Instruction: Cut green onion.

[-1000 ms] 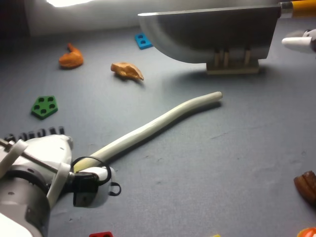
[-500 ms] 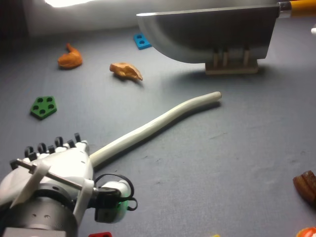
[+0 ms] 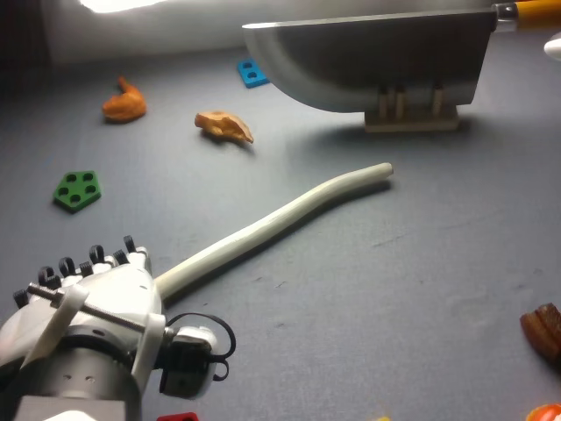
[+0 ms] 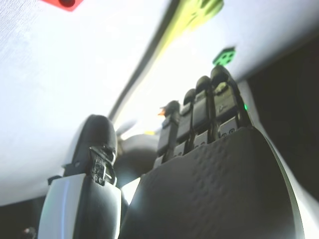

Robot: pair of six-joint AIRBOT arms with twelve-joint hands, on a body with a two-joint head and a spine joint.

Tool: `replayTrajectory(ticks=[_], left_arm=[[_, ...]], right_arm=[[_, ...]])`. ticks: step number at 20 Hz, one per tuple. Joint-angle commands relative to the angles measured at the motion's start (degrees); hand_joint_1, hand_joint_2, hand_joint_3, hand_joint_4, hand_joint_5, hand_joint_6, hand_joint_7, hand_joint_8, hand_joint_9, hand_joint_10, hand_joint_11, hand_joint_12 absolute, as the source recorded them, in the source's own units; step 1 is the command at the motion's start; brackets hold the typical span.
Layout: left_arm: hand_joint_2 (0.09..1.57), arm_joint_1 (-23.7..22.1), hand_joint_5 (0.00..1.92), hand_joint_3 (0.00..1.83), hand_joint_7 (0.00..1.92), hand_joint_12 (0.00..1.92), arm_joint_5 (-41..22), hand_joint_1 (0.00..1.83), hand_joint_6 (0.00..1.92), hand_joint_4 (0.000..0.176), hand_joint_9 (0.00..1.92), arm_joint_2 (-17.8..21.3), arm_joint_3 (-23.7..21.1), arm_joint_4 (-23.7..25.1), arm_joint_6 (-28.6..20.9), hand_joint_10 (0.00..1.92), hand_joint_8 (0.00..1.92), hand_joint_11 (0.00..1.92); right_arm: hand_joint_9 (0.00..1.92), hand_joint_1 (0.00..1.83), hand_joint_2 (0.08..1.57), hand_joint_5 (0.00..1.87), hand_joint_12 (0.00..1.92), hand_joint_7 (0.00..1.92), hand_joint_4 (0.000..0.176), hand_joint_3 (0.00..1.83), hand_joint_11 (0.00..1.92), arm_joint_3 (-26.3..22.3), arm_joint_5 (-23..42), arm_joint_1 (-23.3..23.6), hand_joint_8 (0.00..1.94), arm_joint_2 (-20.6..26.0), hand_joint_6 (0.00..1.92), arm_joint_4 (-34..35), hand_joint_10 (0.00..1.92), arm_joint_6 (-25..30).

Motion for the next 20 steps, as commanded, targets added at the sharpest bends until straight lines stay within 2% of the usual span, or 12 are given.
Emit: replayTrajectory(ticks=[1, 3, 7, 8, 10, 11, 12, 14, 16, 18, 19, 20], left_arm=[[1.40, 0.00, 0.04, 0.01, 0.00, 0.07, 2.77, 0.53, 0.01, 0.040, 0.00, -0.34, 0.21, 4.29, -0.18, 0.00, 0.00, 0.00], [1.42, 0.50, 0.01, 0.01, 0.00, 0.14, 2.22, 0.47, 0.00, 0.034, 0.02, -0.92, 0.87, 4.68, -0.18, 0.00, 0.00, 0.00], [1.42, 1.70, 0.01, 0.01, 0.00, 0.15, 1.49, 0.46, 0.00, 0.033, 0.02, -2.59, 2.06, 6.20, -0.18, 0.00, 0.00, 0.00], [1.39, 1.92, 0.00, 0.00, 0.00, 0.12, 1.47, 0.53, 0.00, 0.045, 0.01, -2.81, 2.18, 6.37, -0.22, 0.00, 0.00, 0.00], [1.37, 2.62, 0.04, 0.00, 0.00, 0.04, 1.43, 0.66, 0.01, 0.039, 0.03, -3.23, 2.48, 6.52, -1.41, 0.01, 0.00, 0.00], [1.36, 2.99, 0.04, 0.00, 0.01, 0.06, 1.43, 0.68, 0.01, 0.039, 0.05, -3.48, 2.71, 6.54, -2.06, 0.01, 0.00, 0.00], [1.40, 3.28, 0.01, 0.01, 0.00, 0.07, 1.43, 0.56, 0.00, 0.050, 0.02, -3.69, 2.95, 6.85, -2.13, 0.01, 0.00, 0.00], [1.40, 3.66, 0.00, 0.00, 0.00, 0.04, 1.40, 0.57, 0.00, 0.047, 0.02, -4.12, 3.53, 7.46, -2.15, 0.01, 0.00, 0.00], [1.37, 3.80, 0.04, 0.00, 0.02, 0.02, 0.96, 0.68, 0.01, 0.037, 0.05, -4.42, 4.13, 8.08, -2.15, 0.01, 0.00, 0.01], [1.37, 3.71, 0.06, 0.00, 0.03, 0.16, 0.96, 0.67, 0.00, 0.037, 0.07, -4.79, 4.76, 8.78, -2.11, 0.00, 0.00, 0.00], [1.39, 3.67, 0.03, 0.01, 0.02, 0.20, 0.97, 0.59, 0.01, 0.044, 0.06, -5.01, 5.10, 8.97, -1.95, 0.00, 0.00, 0.00], [1.41, 3.80, 0.03, 0.02, 0.02, 0.18, 0.97, 0.57, 0.01, 0.036, 0.04, -5.16, 5.34, 9.28, -1.41, 0.00, 0.00, 0.00]], right_arm=[[0.00, 1.04, 1.08, 0.00, 0.00, 0.00, 0.020, 0.00, 0.00, 1.05, 5.27, 0.67, 0.00, -0.04, 0.00, -0.99, 0.00, -0.07], [0.00, 1.06, 1.07, 0.00, 0.00, 0.00, 0.017, 0.00, 0.00, 3.18, 4.93, 0.41, 0.00, -1.50, 0.00, -0.99, 0.00, 0.15], [0.00, 1.06, 1.07, 0.00, 0.00, 0.00, 0.017, 0.00, 0.00, 7.41, 3.97, -0.39, 0.00, -4.81, 0.00, -1.32, 0.00, 1.28], [0.00, 1.05, 1.08, 0.00, 0.00, 0.00, 0.017, 0.00, 0.00, 7.82, 3.97, -0.55, 0.00, -5.24, 0.00, -1.36, 0.00, 1.31], [0.00, 1.07, 1.07, 0.00, 0.00, 0.00, 0.016, 0.00, 0.00, 8.46, 3.97, -0.95, 0.00, -6.02, 0.00, -1.67, 0.00, 1.79], [0.00, 1.07, 1.06, 0.00, 0.00, 0.00, 0.010, 0.00, 0.00, 8.73, 4.14, -1.44, 0.00, -6.38, 0.00, -1.67, 0.00, 2.07], [0.00, 1.07, 1.06, 0.00, 0.00, 0.00, 0.005, 0.00, 0.00, 9.17, 4.65, -1.89, 0.00, -6.88, 0.00, -1.66, 0.00, 2.24], [0.00, 1.04, 1.07, 0.00, 0.00, 0.00, 0.008, 0.00, 0.00, 10.66, 4.79, -2.65, 0.00, -8.14, 0.00, -1.66, 0.00, 3.09], [0.00, 1.08, 1.05, 0.00, 0.00, 0.00, 0.011, 0.00, 0.00, 12.22, 4.73, -2.94, 0.00, -9.41, 0.00, -1.84, 0.00, 3.30], [0.00, 1.08, 1.05, 0.00, 0.00, 0.00, 0.007, 0.00, 0.00, 13.36, 4.73, -2.96, 0.00, -10.49, 0.00, -3.40, 0.00, 4.52], [0.00, 1.08, 1.05, 0.00, 0.00, 0.00, 0.011, 0.00, 0.00, 13.92, 4.86, -2.96, 0.00, -11.04, 0.00, -3.56, 0.00, 4.82], [0.00, 1.09, 1.05, 0.00, 0.00, 0.00, 0.016, 0.00, 0.00, 14.67, 4.95, -2.96, 0.00, -11.71, 0.00, -3.56, 0.00, 4.92]])
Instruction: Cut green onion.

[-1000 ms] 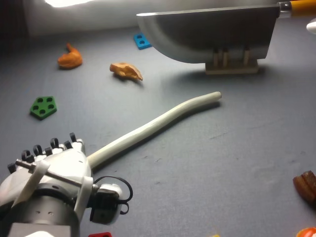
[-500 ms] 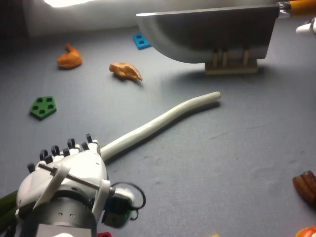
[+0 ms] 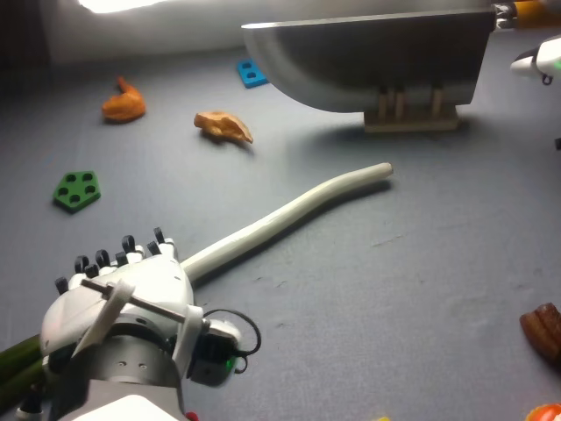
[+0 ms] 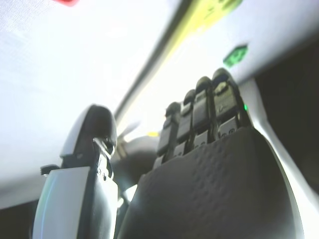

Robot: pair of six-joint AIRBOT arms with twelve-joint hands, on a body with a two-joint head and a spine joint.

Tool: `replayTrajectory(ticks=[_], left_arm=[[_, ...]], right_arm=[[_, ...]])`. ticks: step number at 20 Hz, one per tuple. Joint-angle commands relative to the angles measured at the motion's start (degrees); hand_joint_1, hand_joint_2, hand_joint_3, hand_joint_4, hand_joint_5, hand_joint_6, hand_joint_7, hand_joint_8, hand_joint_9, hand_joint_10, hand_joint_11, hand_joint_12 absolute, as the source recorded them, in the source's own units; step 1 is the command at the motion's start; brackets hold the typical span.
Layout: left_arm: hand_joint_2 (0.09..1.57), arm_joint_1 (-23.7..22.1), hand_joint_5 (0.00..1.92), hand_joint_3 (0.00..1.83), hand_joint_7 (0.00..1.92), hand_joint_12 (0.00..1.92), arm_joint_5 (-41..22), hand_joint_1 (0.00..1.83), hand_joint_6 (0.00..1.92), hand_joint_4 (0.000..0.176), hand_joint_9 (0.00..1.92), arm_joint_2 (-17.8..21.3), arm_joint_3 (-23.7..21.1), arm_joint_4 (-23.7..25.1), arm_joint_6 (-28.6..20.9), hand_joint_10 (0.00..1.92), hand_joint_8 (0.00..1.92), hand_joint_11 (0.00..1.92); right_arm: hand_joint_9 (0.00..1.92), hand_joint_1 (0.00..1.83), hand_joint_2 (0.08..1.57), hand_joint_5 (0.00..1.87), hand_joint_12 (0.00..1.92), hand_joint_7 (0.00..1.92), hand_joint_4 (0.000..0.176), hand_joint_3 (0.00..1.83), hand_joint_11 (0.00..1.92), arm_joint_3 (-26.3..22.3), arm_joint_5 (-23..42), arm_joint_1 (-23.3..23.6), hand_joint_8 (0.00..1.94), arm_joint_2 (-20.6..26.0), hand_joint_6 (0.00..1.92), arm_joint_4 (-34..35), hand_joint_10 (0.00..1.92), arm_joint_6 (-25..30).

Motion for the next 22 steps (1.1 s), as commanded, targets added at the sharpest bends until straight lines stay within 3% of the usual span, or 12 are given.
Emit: replayTrajectory(ticks=[1, 2, 3, 4, 6, 8, 11, 12, 16, 18, 22], left_arm=[[1.41, 0.20, 0.03, 0.02, 0.02, 0.18, 2.91, 0.57, 0.01, 0.036, 0.04, -0.13, 0.21, 4.33, 0.33, 0.00, 0.00, 0.00], [1.41, 0.52, 0.05, 0.01, 0.02, 0.11, 2.93, 0.61, 0.01, 0.036, 0.04, -0.12, 0.20, 4.44, 0.33, 0.00, 0.00, 0.00], [1.36, 0.81, 0.13, 0.00, 0.06, 0.14, 2.99, 0.77, 0.03, 0.024, 0.08, -0.09, 0.18, 4.53, 0.33, 0.01, 0.01, 0.00], [1.35, 1.03, 0.14, 0.00, 0.07, 0.14, 3.16, 0.82, 0.03, 0.026, 0.08, -0.10, 0.16, 4.55, 0.33, 0.01, 0.01, 0.00], [1.38, 1.28, 0.13, 0.00, 0.02, 0.07, 3.54, 0.73, 0.01, 0.031, 0.04, -0.14, 0.12, 4.73, 0.33, 0.00, 0.00, 0.00], [1.41, 1.32, 0.12, 0.01, 0.02, 0.11, 4.06, 0.67, 0.00, 0.029, 0.04, -0.37, 0.16, 4.73, 0.33, 0.00, 0.00, 0.00], [1.40, 1.29, 0.12, 0.01, 0.02, 0.12, 4.58, 0.67, 0.00, 0.035, 0.03, -1.21, 0.63, 4.33, -0.02, 0.00, 0.00, 0.00], [1.39, 1.24, 0.11, 0.00, 0.02, 0.09, 4.66, 0.69, 0.00, 0.038, 0.04, -1.55, 0.87, 4.11, -0.21, 0.00, 0.00, 0.00], [1.38, 1.20, 0.13, 0.00, 0.03, 0.11, 4.69, 0.71, 0.00, 0.035, 0.05, -3.28, 2.15, 3.53, -0.39, 0.00, 0.00, 0.00], [1.40, 1.18, 0.08, 0.00, 0.00, 0.00, 4.69, 0.67, 0.00, 0.041, 0.01, -3.70, 2.40, 3.31, -0.40, 0.00, 0.00, 0.00], [1.38, 1.21, 0.08, 0.00, 0.01, 0.02, 5.25, 0.68, 0.00, 0.045, 0.03, -3.59, 2.25, 3.23, -0.40, 0.01, 0.00, 0.03]], right_arm=[[0.00, 1.09, 1.05, 0.00, 0.00, 0.00, 0.016, 0.00, 0.00, 1.07, 6.34, 0.39, 0.00, -0.08, 0.00, -0.81, 0.00, 0.65], [0.00, 1.09, 1.04, 0.00, 0.00, 0.00, 0.012, 0.00, 0.00, 1.78, 6.33, 0.35, 0.00, -0.61, 0.00, -0.87, 0.00, 0.94], [0.00, 1.09, 1.04, 0.00, 0.00, 0.00, 0.006, 0.00, 0.00, 2.39, 6.26, 0.28, 0.00, -1.07, 0.00, -0.96, 0.00, 1.33], [0.00, 1.09, 1.04, 0.00, 0.00, 0.00, 0.009, 0.00, 0.00, 2.96, 6.24, 0.16, 0.00, -1.46, 0.00, -2.36, 0.00, 2.85], [0.00, 1.07, 1.05, 0.00, 0.00, 0.00, 0.010, 0.00, 0.00, 3.86, 6.36, 0.11, 0.00, -2.36, 0.00, -3.73, 0.00, 4.00], [0.00, 1.07, 1.04, 0.00, 0.00, 0.00, 0.008, 0.00, 0.00, 5.08, 6.40, 0.07, 0.00, -3.33, 0.00, -3.75, 0.00, 4.44], [0.00, 1.03, 1.05, 0.00, 0.00, 0.00, 0.013, 0.00, 0.00, 6.99, 6.38, -0.10, 0.00, -4.66, 0.00, -5.13, 0.00, 6.24], [0.00, 1.05, 1.04, 0.00, 0.00, 0.00, 0.004, 0.00, 0.00, 7.46, 6.38, -0.14, 0.00, -4.99, 0.00, -5.93, 0.00, 7.08], [0.00, 1.07, 1.05, 0.00, 0.00, 0.00, 0.000, 0.00, 0.00, 8.85, 6.37, -0.17, 0.00, -6.07, 0.00, -7.18, 0.00, 8.72], [0.00, 1.06, 1.06, 0.00, 0.00, 0.00, 0.000, 0.00, 0.00, 9.91, 6.29, -0.19, 0.00, -6.73, 0.00, -7.18, 0.00, 9.07], [0.06, 1.05, 1.10, 0.13, 0.00, 0.15, 0.000, 0.00, 0.00, 10.78, 6.04, -0.28, 0.06, -7.24, 0.06, -7.18, 0.03, 9.58]])
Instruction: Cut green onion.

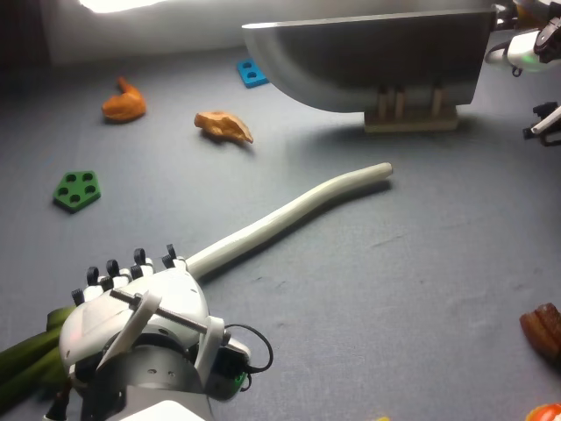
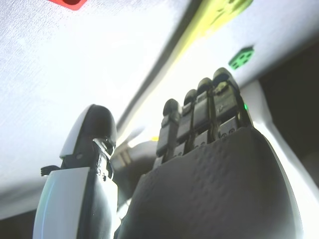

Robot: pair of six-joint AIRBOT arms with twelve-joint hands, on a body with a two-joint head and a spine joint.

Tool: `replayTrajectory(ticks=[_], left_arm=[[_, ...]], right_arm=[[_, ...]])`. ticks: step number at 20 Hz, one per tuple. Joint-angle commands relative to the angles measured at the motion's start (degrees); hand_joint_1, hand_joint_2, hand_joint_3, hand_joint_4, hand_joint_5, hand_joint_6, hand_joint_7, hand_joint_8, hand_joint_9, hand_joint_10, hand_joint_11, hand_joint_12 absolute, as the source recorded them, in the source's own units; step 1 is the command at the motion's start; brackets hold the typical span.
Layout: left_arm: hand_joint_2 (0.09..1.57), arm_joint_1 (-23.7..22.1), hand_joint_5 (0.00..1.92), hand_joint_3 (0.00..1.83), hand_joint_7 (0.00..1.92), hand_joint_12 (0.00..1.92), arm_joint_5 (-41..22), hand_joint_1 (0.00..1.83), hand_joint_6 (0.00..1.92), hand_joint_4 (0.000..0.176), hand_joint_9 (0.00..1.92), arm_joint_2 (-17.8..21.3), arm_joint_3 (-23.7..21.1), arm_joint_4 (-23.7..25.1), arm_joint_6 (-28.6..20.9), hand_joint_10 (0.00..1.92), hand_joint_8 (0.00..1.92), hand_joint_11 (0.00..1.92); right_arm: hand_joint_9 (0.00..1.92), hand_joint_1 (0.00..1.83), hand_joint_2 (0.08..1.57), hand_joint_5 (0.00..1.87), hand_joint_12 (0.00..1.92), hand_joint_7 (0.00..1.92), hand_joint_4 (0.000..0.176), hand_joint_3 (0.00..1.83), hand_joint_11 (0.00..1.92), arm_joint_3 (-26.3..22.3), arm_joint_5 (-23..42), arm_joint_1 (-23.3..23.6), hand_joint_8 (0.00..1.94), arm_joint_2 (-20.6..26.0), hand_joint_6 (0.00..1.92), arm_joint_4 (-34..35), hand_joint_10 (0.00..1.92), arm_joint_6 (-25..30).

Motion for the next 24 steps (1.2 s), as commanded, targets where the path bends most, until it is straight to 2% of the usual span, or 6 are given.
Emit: replayTrajectory(ticks=[1, 5, 14, 16, 19, 24], left_arm=[[1.38, -0.26, 0.07, 0.00, 0.01, 0.11, 3.55, 0.69, 0.00, 0.044, 0.03, 0.39, -0.08, 4.00, 0.09, 0.00, 0.00, 0.00], [1.39, -0.23, 0.05, 0.00, 0.00, 0.11, 3.54, 0.64, 0.00, 0.052, 0.04, 1.43, -0.28, 4.00, 0.10, 0.00, 0.00, 0.00], [1.39, 0.20, 0.01, 0.00, 0.00, 0.08, 3.16, 0.58, 0.00, 0.061, 0.03, 1.39, -0.37, 3.55, 0.10, 0.00, 0.00, 0.00], [1.39, 0.46, 0.00, 0.00, 0.00, 0.03, 3.03, 0.56, 0.00, 0.061, 0.02, 1.14, -0.22, 3.55, 0.08, 0.00, 0.00, 0.00], [1.40, 0.67, 0.00, 0.00, 0.00, 0.04, 2.95, 0.51, 0.00, 0.061, 0.03, 0.52, 0.11, 3.55, 0.06, 0.00, 0.00, 0.00], [1.39, 0.66, 0.05, 0.00, 0.00, 0.13, 2.93, 0.59, 0.01, 0.056, 0.04, -0.35, 0.96, 3.02, -0.42, 0.00, 0.00, 0.00]], right_arm=[[0.10, 1.08, 1.10, 0.09, 0.76, 0.21, 0.000, 0.00, 0.00, 0.45, 6.43, 0.15, 0.77, 0.40, 0.80, -0.51, 0.92, 0.37], [0.26, 1.11, 1.13, 0.39, 1.91, 0.30, 0.000, 0.00, 0.14, 0.53, 6.43, -0.31, 1.91, 0.29, 1.85, -0.51, 1.91, 0.90], [1.30, 1.19, 1.06, 1.08, 1.92, 1.18, 0.000, 0.00, 1.33, 0.59, 6.38, -1.86, 1.94, -0.16, 0.86, -0.51, 1.92, 2.29], [1.62, 1.38, 1.15, 1.19, 1.92, 1.48, 0.000, 0.02, 1.65, 0.59, 6.31, -1.90, 1.94, -0.15, 1.75, -0.51, 1.92, 2.32], [1.75, 1.57, 1.22, 1.48, 1.92, 1.60, 0.151, 0.05, 1.76, 0.82, 6.17, -1.63, 1.94, -0.14, 1.92, -0.52, 1.92, 2.32], [1.76, 1.63, 1.21, 1.43, 1.92, 1.65, 0.176, 0.07, 1.78, 1.17, 5.81, -0.93, 1.94, -0.12, 1.92, -0.78, 1.92, 2.32]])
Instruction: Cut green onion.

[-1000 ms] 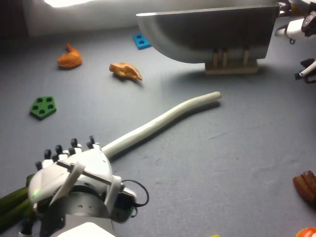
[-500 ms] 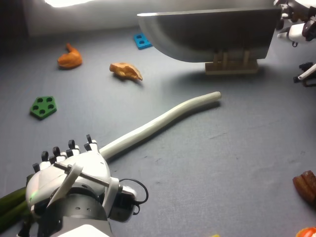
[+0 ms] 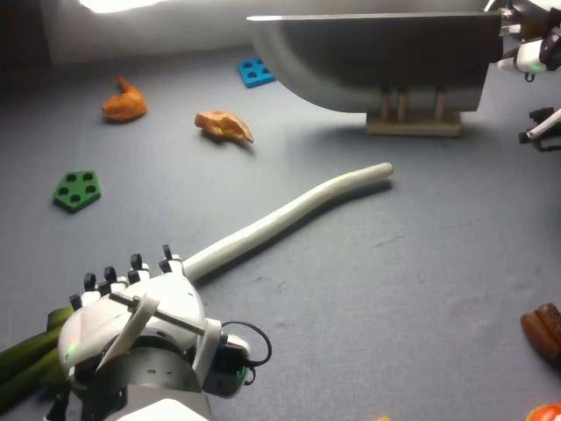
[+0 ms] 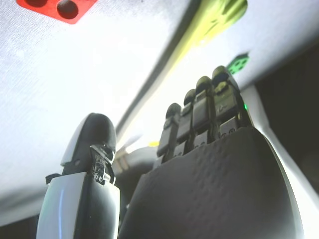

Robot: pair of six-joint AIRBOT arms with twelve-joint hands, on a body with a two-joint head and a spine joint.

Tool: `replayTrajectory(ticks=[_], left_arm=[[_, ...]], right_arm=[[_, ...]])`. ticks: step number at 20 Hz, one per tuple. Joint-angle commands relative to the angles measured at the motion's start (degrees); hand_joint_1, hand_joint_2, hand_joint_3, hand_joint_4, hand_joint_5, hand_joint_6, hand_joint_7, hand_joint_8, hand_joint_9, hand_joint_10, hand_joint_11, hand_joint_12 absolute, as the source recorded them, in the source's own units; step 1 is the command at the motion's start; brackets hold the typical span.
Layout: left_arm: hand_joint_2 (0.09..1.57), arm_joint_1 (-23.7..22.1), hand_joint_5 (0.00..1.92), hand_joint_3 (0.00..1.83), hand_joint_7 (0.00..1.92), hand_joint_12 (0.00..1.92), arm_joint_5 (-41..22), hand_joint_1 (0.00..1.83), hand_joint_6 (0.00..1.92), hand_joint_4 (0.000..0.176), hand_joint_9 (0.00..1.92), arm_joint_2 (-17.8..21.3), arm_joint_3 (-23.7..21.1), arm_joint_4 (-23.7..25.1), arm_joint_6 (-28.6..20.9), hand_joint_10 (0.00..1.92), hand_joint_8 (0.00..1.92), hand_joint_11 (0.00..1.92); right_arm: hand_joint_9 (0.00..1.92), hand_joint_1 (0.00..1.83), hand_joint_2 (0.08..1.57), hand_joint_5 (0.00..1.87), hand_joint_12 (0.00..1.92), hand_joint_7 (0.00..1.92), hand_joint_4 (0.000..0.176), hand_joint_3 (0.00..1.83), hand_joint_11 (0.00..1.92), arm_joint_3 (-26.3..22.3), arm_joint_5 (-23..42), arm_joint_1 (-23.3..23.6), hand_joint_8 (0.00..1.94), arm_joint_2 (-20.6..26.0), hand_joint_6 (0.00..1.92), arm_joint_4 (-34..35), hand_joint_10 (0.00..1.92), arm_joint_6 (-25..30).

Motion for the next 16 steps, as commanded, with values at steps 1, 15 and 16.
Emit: replayTrajectory(ticks=[1, 15, 16], left_arm=[[1.39, -0.09, 0.05, 0.00, 0.00, 0.13, 3.39, 0.59, 0.01, 0.056, 0.04, -0.33, 0.23, 3.64, -0.12, 0.00, 0.00, 0.00], [1.37, 4.62, 0.13, 0.00, 0.03, 0.41, -0.28, 0.66, 0.01, 0.038, 0.06, 0.87, -0.64, 8.31, 1.84, 0.00, 0.00, 0.00], [1.37, 4.94, 0.14, 0.00, 0.03, 0.43, -0.47, 0.67, 0.02, 0.038, 0.05, 0.94, -0.69, 8.75, 1.85, 0.00, 0.00, 0.00]], right_arm=[[1.76, 1.63, 1.21, 1.43, 1.92, 1.65, 0.176, 0.07, 1.78, 0.41, 4.59, 0.68, 1.94, 0.54, 1.92, -0.97, 1.92, -0.59], [1.65, 1.65, 1.17, 1.36, 1.92, 1.54, 0.176, 0.10, 1.68, 0.40, 12.64, 0.59, 1.94, 0.84, 1.92, -5.42, 1.92, 1.10], [1.63, 1.64, 1.17, 1.34, 1.92, 1.52, 0.176, 0.11, 1.67, 0.40, 12.61, 0.71, 1.94, 0.88, 1.92, -5.50, 1.92, 1.55]])
